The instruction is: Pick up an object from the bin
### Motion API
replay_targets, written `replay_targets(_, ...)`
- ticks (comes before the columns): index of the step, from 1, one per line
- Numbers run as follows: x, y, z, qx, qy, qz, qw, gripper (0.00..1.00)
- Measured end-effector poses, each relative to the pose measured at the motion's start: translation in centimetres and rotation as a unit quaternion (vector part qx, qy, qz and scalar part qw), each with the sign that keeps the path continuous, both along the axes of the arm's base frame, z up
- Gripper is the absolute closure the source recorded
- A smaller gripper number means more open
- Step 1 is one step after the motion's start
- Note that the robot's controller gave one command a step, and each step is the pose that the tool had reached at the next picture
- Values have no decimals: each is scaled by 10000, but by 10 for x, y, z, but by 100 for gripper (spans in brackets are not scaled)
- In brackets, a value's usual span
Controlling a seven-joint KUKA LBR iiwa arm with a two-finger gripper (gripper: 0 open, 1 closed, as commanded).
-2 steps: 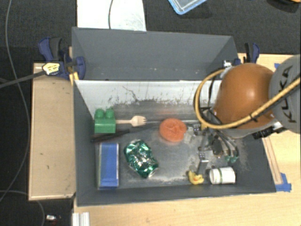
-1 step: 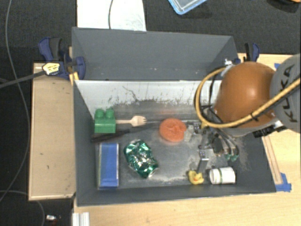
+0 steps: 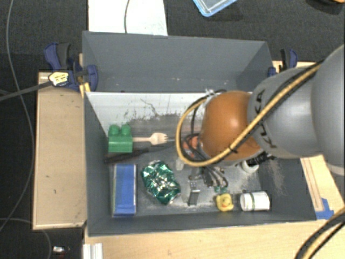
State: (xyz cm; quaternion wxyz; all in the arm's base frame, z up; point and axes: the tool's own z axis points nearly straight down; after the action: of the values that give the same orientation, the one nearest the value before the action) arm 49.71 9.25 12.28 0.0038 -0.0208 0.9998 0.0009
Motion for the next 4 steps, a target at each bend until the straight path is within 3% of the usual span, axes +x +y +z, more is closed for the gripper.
replay_targets(1,7,-63,-4,-10,-16,177,9998,0)
replay_targets(2,9,-11,-12,3,3,-372,9993,0)
replay_targets(3,11,29,-42,-33,-6,710,9975,0)
replay_targets(4,3,96,-52,-25,-12,-606,9982,100)
